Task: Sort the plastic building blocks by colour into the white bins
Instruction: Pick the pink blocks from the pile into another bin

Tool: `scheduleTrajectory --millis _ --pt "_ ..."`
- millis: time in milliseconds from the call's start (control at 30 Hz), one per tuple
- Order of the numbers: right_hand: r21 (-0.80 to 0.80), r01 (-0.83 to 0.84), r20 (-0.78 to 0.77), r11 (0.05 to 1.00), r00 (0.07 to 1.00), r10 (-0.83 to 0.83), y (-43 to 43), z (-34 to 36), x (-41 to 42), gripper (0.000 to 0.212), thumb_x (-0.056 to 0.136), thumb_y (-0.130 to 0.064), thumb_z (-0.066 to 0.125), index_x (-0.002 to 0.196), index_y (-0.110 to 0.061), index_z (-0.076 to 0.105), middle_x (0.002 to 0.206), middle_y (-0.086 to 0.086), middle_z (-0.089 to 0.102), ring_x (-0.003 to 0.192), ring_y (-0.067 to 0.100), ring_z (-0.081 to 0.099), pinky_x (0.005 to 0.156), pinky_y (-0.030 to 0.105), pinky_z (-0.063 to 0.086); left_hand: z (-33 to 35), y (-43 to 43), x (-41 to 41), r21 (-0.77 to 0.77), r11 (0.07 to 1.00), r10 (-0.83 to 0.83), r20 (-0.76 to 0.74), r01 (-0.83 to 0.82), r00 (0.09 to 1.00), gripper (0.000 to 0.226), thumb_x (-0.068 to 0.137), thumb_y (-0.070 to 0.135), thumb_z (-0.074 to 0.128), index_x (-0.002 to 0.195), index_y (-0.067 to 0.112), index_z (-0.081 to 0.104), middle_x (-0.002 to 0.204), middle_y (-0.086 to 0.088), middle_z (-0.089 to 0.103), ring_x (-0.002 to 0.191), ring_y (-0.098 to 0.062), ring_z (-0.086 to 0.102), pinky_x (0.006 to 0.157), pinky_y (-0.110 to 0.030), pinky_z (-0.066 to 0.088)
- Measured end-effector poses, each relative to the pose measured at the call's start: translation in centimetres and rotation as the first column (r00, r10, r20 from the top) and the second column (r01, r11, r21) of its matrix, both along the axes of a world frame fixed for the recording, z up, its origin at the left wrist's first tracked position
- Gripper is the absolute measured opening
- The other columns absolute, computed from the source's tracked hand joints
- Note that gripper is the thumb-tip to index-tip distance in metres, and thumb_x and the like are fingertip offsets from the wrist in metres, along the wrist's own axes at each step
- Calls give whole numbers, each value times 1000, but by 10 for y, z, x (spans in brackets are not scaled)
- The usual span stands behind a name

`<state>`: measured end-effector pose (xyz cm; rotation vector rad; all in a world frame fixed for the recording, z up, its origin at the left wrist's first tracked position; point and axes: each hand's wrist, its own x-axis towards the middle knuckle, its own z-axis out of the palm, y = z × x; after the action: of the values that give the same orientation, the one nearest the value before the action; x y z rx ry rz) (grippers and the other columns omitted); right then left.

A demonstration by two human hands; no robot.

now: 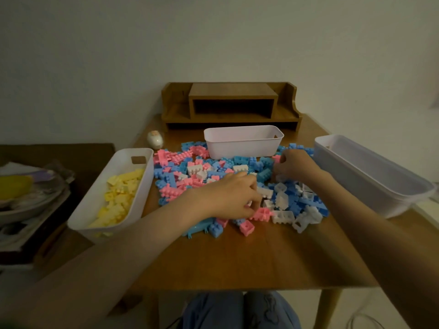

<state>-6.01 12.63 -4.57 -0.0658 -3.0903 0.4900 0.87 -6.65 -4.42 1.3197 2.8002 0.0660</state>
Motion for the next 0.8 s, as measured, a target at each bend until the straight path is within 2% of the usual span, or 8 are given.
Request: scheduleTrajectory --millis 167,267,367,433,567,667,733,800 --pt "-57 7 -158 998 987 -16 4 3 -4 26 92 -15 47 67 -12 46 69 6 50 72 23 48 63 30 35 12 1 -5 200 980 -19 147 -10 989 3 88 21 57 89 19 59 95 5 53 93 -10 46 88 -37 44" --pt "-153 -3 -260 988 965 -37 10 1 -16 15 92 -19 49 84 -6 52 81 10 56 76 26 51 64 34 40 12 -1 -14 345 934 14 215 -89 976 3 89 19 55 86 19 55 88 5 58 85 -13 56 82 -39 49" --pt "-221 -35 -370 975 928 -50 13 0 -29 23 94 -22 47 89 -1 53 86 16 59 77 30 56 63 37 44 16 -2 -31 406 892 133 182 -198 974 5 91 19 53 86 19 53 80 4 57 75 -15 56 70 -36 49" --pt "-242 -56 -443 969 895 -59 12 2 -37 23 95 -23 47 90 -2 55 86 15 57 74 27 53 60 31 37 21 -2 -45 407 875 222 147 -263 964 7 93 19 51 86 17 50 74 5 53 67 -12 51 63 -30 42" --pt "-248 -142 -520 958 854 -8 9 8 -59 22 96 -27 47 96 -7 57 91 8 55 76 17 46 56 19 30 29 -1 -78 507 798 344 59 -325 937 16 96 27 49 88 13 50 84 -5 61 75 -21 58 69 -38 47" --pt "-258 -176 -555 950 832 3 2 7 -72 23 97 -28 47 96 -8 58 92 7 54 77 15 46 57 14 29 32 2 -99 579 715 461 30 -391 887 18 96 29 51 93 12 44 83 -3 56 71 -19 54 62 -35 41" --pt "-275 -172 -534 946 846 -1 -5 1 -81 25 97 -29 47 98 -7 58 97 9 54 80 15 46 58 18 30 30 6 -109 596 685 519 6 -420 855 18 97 28 51 94 13 42 81 -1 53 68 -16 50 55 -29 36" --pt "-283 -160 -460 946 888 13 -12 -8 -89 29 97 -31 45 110 -9 58 114 10 56 94 19 51 74 26 37 27 9 -121 605 655 570 0 -453 822 17 97 28 50 96 11 45 85 -2 53 72 -15 50 58 -26 34"
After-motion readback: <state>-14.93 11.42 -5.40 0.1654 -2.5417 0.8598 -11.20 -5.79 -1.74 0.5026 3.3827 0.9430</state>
